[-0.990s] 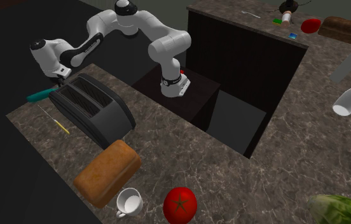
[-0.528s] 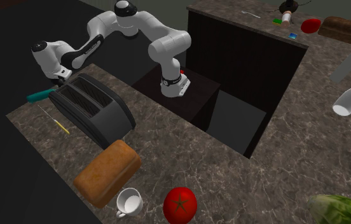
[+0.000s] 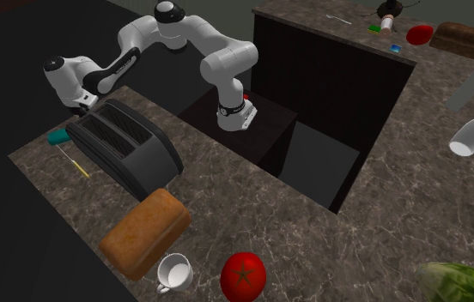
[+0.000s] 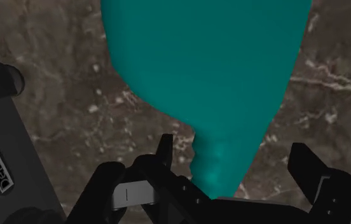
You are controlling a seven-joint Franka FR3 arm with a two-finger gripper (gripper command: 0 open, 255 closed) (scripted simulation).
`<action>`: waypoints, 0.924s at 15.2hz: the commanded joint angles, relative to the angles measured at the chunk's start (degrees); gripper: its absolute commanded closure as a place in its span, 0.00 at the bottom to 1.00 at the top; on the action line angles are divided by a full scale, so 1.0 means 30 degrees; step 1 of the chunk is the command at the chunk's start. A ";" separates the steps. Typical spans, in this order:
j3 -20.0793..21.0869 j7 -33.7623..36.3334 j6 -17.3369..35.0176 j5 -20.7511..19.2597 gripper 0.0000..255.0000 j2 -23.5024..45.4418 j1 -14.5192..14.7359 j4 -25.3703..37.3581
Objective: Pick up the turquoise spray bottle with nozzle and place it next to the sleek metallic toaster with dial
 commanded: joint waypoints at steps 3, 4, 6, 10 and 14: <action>0.0321 0.0075 -0.0266 0.0279 0.00 0.0237 -0.0130 -0.0249; 0.0700 0.0077 -0.0562 0.0599 0.00 0.0498 -0.0251 -0.0395; 0.1386 0.0065 -0.1095 0.1176 0.00 0.0951 -0.0445 -0.0595; 0.1386 0.0065 -0.1096 0.1175 0.00 0.0950 -0.0445 -0.0595; 0.1386 0.0065 -0.1096 0.1175 0.00 0.0950 -0.0445 -0.0595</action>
